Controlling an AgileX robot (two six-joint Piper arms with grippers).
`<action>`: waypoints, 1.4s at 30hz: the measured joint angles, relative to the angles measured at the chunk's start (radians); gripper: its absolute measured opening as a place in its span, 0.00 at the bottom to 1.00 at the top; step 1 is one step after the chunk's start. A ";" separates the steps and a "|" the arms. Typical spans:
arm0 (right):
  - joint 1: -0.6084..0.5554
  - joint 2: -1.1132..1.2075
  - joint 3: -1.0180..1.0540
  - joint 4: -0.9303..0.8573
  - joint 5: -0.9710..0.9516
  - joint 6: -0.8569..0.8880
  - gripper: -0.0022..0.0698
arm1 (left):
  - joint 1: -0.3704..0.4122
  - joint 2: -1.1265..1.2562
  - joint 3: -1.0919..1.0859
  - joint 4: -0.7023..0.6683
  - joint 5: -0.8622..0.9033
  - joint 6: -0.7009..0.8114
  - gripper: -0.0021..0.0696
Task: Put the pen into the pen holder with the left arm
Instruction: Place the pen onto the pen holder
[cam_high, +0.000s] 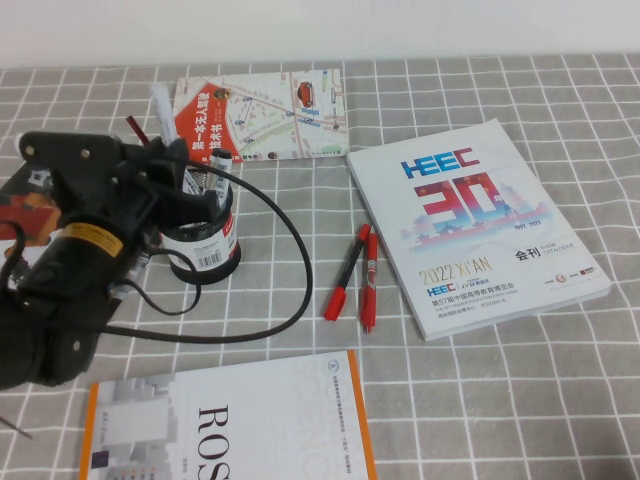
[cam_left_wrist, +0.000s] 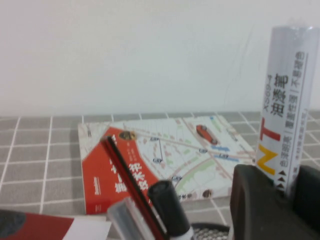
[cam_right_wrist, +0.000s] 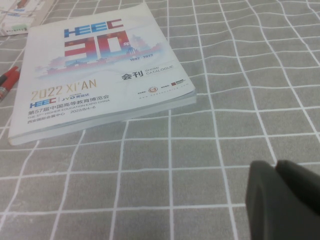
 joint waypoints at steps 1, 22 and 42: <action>0.000 0.000 0.000 0.000 0.000 0.000 0.01 | 0.000 0.013 -0.002 0.000 -0.008 -0.003 0.18; 0.000 0.000 0.000 0.000 0.000 0.000 0.01 | 0.000 0.089 -0.004 0.000 -0.082 -0.041 0.20; 0.000 0.000 0.000 0.002 0.000 0.000 0.01 | 0.000 -0.203 -0.004 0.105 0.209 -0.060 0.20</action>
